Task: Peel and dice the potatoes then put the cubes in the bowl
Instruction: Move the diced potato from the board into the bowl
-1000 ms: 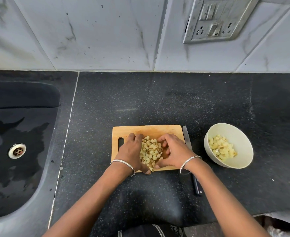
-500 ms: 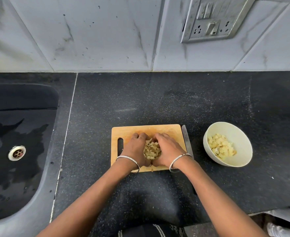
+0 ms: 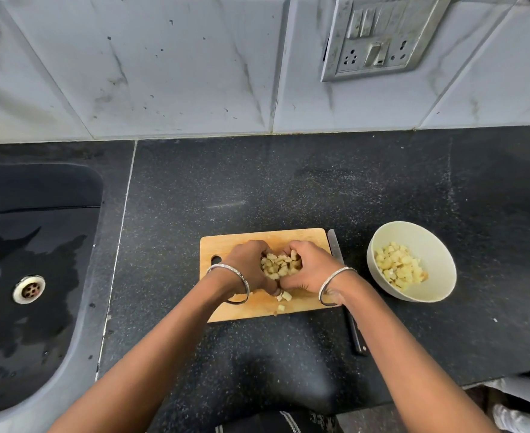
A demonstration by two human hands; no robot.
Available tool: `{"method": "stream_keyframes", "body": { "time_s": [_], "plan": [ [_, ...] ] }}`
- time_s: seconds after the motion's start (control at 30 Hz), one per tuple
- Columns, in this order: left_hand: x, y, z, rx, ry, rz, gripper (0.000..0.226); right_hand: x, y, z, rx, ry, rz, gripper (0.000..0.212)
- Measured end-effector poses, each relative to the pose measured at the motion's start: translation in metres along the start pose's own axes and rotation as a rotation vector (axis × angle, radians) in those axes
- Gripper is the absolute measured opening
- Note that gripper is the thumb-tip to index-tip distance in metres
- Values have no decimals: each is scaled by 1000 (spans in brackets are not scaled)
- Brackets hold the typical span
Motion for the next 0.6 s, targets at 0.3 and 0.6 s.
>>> {"method": "stream_keyframes", "body": {
  "time_s": [0.3, 0.6],
  "plan": [
    [57, 10, -9, -71, -61, 51, 56, 9, 51, 6, -3, -104, -245, 41],
    [171, -46, -24, -223, -161, 93, 41, 75, 151, 32, 127, -211, -330, 36]
  ]
}}
Point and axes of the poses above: each hand's wrist, its own z-axis away from the middle knuckle, its own y-axis out of the back of the hand, x = y × z, the point moved 10 cm from there along -z, towards the middle knuckle, and after that the axes turned 15 degrees about x, right-handed, at the moved point
